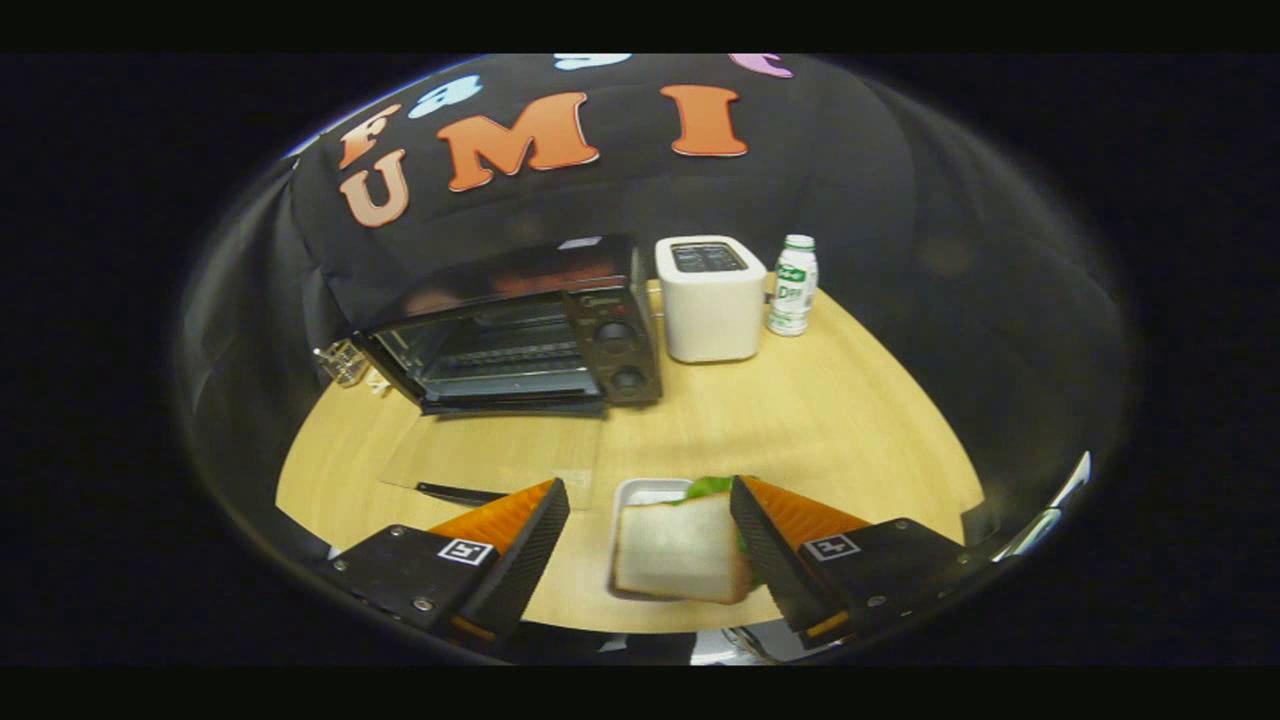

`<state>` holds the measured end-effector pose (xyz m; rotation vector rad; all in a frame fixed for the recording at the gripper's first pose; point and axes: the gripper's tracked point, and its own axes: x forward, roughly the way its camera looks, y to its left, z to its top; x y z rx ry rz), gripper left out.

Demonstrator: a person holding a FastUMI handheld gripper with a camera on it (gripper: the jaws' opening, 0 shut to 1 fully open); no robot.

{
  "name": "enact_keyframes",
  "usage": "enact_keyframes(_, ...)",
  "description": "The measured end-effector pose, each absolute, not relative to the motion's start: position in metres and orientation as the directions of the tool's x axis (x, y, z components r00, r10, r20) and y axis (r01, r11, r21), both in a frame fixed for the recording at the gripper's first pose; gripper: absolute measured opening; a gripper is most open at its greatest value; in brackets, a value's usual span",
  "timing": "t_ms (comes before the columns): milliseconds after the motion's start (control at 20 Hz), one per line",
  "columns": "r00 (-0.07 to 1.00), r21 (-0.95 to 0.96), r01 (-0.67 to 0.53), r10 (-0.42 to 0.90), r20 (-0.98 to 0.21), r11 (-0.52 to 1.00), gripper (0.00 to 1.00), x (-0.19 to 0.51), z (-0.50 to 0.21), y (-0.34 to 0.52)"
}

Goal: Open the toaster oven, put the food inside, and close the toaster oven door.

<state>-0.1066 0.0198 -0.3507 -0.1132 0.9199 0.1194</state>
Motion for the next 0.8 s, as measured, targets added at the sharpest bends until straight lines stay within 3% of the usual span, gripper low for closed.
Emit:
enact_keyframes(250, 0.548, -0.094, -0.151, 0.005, -0.836, 0.984, 0.98, -0.122, -0.368, -0.023)
enact_keyframes(650, 0.412, 0.113, -0.122, 0.154, -0.898, 0.986, 0.96, -0.139, -0.416, -0.01)
enact_keyframes(800, 0.363, 0.196, -0.051, 0.201, -0.91, 0.979, 0.78, -0.141, -0.426, -0.007)
